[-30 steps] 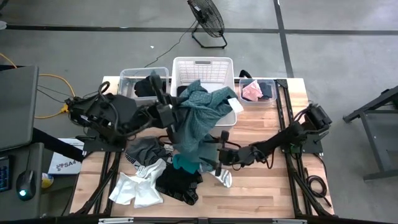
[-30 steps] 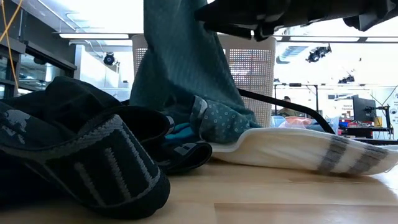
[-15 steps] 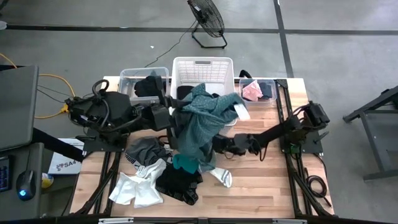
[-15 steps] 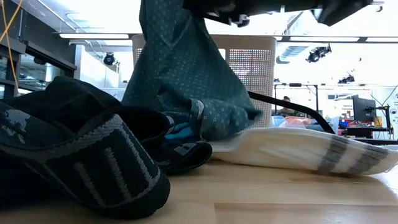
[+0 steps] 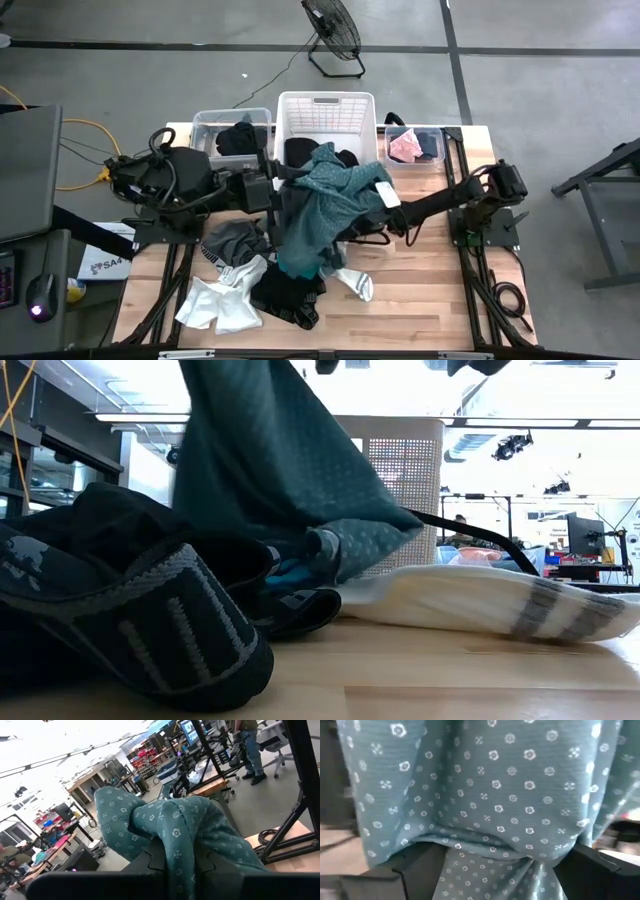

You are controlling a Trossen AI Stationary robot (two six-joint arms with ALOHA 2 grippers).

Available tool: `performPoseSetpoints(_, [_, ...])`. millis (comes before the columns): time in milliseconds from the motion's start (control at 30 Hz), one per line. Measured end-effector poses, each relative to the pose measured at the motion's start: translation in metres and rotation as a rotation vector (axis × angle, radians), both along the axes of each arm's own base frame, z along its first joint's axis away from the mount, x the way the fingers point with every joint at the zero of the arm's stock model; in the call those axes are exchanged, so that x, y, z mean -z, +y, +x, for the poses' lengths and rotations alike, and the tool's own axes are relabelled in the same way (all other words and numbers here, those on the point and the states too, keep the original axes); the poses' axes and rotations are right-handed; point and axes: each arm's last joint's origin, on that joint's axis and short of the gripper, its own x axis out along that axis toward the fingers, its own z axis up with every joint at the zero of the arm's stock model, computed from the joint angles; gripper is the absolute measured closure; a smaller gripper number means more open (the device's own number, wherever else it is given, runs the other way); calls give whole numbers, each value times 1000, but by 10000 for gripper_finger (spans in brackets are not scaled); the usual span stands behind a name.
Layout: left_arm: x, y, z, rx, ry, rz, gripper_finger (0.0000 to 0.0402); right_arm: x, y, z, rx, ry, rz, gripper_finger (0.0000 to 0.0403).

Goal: Pick & Place Cloths
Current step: Put the blue green polo shirt into the white laundry basket

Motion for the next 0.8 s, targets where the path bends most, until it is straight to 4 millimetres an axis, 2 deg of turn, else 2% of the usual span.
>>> performPoseSetpoints(333, [0,1,0,-48,4,8,380,-2,5,0,-217,56,97,80])
performPoseSetpoints(467, [2,1,-1,-79,23,19,380,1,1,-7,-204,206,90,80])
performPoseSetpoints(633, [1,-3,-10,-102,38,27,380,-6,-12,-23,-151,380,134,85])
performPoseSetpoints(800, [3,-4,-10,-114,61,39,380,-15,-9,-33,-180,411,138,85])
